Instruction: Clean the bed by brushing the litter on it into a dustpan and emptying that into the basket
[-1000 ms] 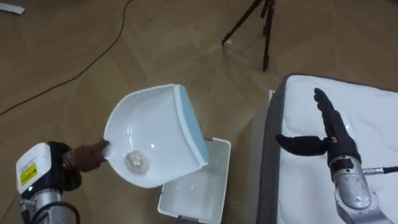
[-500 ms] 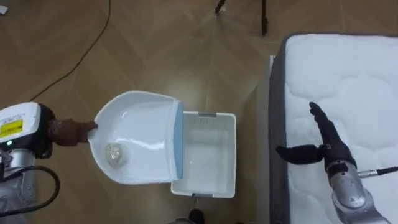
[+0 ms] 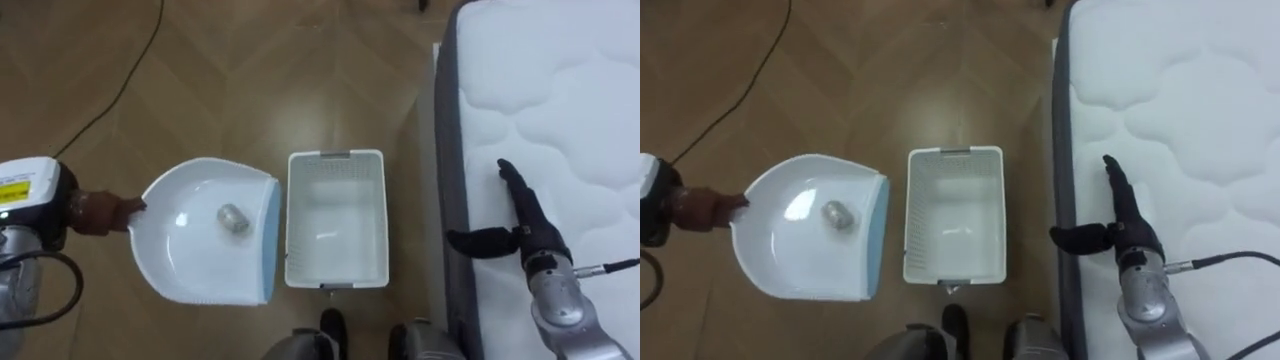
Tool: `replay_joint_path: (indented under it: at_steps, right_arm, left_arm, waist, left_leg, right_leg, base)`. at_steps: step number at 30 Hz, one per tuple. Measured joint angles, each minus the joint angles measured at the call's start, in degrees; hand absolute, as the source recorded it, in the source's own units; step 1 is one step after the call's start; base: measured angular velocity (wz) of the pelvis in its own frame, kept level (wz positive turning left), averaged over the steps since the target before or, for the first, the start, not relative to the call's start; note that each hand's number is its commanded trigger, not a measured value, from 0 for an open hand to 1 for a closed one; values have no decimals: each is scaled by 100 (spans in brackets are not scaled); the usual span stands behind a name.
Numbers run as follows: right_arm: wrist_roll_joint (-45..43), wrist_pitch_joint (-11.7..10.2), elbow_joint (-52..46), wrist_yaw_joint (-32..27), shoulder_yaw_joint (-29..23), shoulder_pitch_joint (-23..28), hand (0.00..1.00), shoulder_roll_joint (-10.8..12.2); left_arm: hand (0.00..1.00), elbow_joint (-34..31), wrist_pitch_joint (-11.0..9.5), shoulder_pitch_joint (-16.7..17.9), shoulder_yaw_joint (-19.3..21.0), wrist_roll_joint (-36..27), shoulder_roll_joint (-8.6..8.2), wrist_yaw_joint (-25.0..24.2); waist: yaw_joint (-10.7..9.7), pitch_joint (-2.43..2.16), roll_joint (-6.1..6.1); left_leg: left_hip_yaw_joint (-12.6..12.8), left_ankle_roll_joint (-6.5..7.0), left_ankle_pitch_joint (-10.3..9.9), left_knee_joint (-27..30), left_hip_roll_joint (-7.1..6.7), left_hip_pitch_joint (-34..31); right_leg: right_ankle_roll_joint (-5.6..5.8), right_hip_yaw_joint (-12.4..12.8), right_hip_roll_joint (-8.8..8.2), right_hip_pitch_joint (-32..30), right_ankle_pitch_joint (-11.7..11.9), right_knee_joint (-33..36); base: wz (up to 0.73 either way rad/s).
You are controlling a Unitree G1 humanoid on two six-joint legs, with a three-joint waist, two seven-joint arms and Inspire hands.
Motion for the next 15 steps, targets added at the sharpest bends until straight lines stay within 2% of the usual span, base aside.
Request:
replay_joint_path:
  at_steps: [1,4,7,9,11,13,15]
  right_arm:
    - [-16,-49,-4,1,63,10,0,-90]
    - [-88,-118,-35,15,121,-40,0,-116]
    - [-98,-189,-185,55,179,-56,0,-141]
    - [-100,-209,-250,68,187,-48,0,-147]
    - [-157,-230,-293,81,187,-44,0,-165]
    - [-296,-250,-431,94,170,50,0,-216]
    - [-319,-286,-442,115,165,82,0,-256]
  left_arm:
    - [100,3,21,-2,-98,-2,37,-3]
    - [100,81,145,1,-247,-46,64,-201]
    - [100,204,174,-5,-353,-316,73,-382]
    - [100,311,173,-13,-384,-418,73,-424]
    - [100,518,173,-100,-388,-508,72,-518]
    - [100,741,180,-195,-385,-579,72,-622]
    - [100,788,213,-209,-381,-579,73,-632]
  waist:
    - [-24,-9,77]
    - [-69,-28,159]
    - [-179,-26,286]
    - [-259,-42,361]
    - [-265,-46,385]
    - [-282,-44,478]
    - [-279,-54,501]
  left_leg:
    - [60,9,9,-22,2,16]
    - [308,27,40,-137,-17,128]
    - [450,17,86,-224,-11,183]
    - [490,9,88,-234,-5,210]
    - [572,-9,100,-268,-2,238]
    - [610,-26,111,-302,9,258]
    - [640,-44,124,-370,-2,301]
  right_leg:
    - [1,32,-18,-14,-7,8]
    - [-16,146,-120,-97,-77,115]
    - [-54,303,-114,-116,-109,123]
    - [-75,338,-99,-122,-132,151]
    - [-80,454,-76,-182,-151,204]
    - [-95,490,-56,-197,-160,212]
    - [-105,524,-63,-196,-171,212]
  base:
    - [-11]
    - [-27]
    - [-18]
    - [-14]
    - [-15]
    - [-8]
    - [-2]
